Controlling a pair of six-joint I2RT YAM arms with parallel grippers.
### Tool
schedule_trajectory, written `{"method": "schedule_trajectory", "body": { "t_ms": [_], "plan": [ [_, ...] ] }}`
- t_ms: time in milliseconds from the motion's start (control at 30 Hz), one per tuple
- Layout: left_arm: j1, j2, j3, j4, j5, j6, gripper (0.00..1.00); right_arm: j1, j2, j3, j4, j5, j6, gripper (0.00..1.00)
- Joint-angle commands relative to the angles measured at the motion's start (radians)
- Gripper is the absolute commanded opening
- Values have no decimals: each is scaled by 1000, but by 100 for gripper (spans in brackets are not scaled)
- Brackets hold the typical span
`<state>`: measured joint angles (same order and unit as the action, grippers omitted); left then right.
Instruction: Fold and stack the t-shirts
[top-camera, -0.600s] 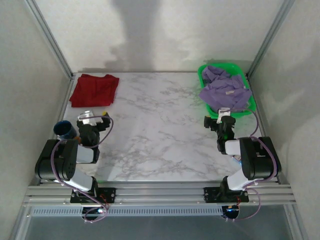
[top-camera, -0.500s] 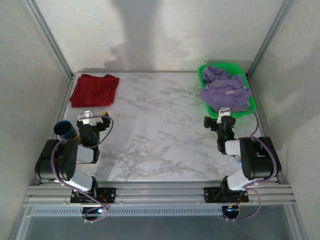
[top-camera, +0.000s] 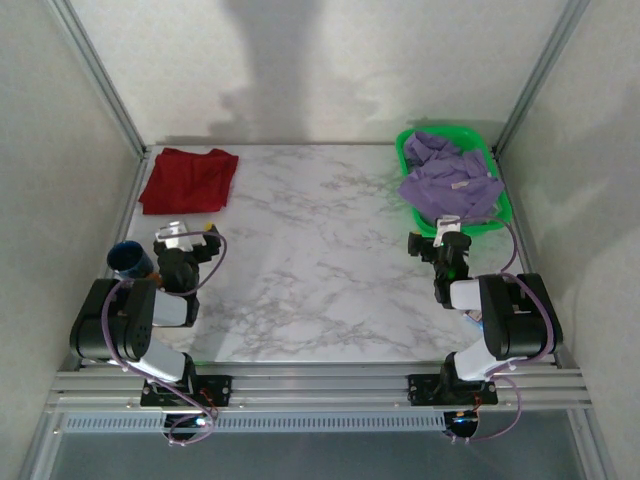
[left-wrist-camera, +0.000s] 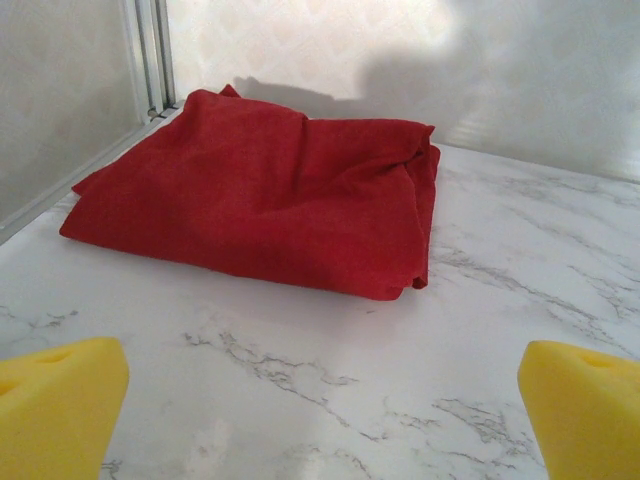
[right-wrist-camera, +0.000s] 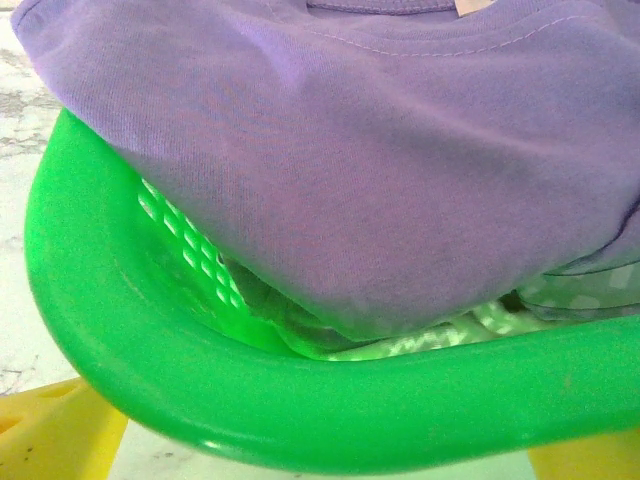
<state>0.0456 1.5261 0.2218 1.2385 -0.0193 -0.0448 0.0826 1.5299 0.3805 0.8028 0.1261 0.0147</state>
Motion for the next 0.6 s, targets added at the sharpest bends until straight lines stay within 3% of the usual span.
{"method": "schedule_trajectory", "body": {
  "t_ms": [0, 200, 333, 567],
  "plan": [
    [8, 8, 4, 45, 10, -3, 100, -8, 6, 18, 12, -11, 10, 99],
    [2, -24, 33, -31, 22, 12, 100, -6, -42, 45, -95, -83, -24, 99],
    [-25, -91, 148, -290, -54, 12, 100, -5, -112, 133, -281, -95, -52, 99],
    [-34, -170, 204, -478, -30, 4, 100, -6, -243, 115, -440, -106, -90, 99]
  ]
}}
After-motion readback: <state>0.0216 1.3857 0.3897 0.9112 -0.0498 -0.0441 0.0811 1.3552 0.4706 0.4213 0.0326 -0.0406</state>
